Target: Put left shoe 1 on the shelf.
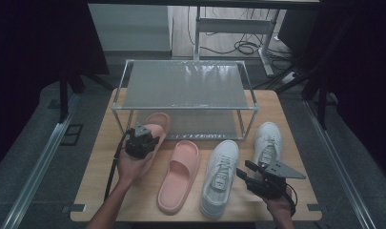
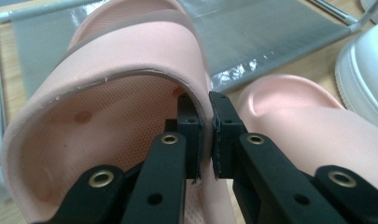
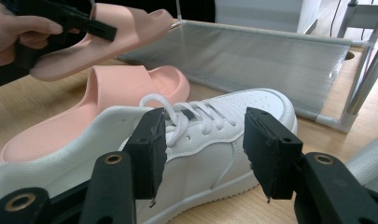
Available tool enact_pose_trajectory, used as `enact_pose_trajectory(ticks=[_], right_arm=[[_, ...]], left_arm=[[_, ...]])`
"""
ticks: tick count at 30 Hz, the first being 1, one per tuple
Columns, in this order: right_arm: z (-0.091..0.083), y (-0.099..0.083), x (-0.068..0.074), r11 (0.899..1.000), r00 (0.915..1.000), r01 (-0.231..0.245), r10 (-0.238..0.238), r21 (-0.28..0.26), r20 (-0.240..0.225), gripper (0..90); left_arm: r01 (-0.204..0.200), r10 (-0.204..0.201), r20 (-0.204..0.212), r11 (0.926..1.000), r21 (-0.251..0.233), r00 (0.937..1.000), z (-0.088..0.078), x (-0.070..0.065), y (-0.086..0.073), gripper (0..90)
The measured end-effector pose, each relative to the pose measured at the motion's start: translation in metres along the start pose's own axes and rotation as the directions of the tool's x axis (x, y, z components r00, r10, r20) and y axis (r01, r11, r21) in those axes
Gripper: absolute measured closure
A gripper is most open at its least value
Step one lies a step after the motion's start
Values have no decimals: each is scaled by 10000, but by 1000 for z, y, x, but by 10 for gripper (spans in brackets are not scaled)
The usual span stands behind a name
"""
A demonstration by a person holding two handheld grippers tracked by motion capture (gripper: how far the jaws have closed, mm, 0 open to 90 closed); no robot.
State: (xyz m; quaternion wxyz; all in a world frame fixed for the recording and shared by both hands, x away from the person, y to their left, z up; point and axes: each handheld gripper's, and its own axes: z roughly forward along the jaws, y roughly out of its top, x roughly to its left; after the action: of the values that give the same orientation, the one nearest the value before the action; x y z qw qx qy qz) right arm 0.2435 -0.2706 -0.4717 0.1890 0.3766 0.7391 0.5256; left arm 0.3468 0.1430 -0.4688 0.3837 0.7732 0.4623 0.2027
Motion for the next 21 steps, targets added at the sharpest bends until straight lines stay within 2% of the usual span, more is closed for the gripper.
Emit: enact_pose_trajectory(ticks=[14,21], right_arm=[[0,-1,-1,10000,10000,-61,61,-35,32,497],[0,0,-1,10000,10000,-70,70,-32,17,498]], left_arm=[[-414,413,-288,9991,-46,9987,39,-11,18,848],[-341,340,-368,9994,-41,9987,54,-13,21,848]])
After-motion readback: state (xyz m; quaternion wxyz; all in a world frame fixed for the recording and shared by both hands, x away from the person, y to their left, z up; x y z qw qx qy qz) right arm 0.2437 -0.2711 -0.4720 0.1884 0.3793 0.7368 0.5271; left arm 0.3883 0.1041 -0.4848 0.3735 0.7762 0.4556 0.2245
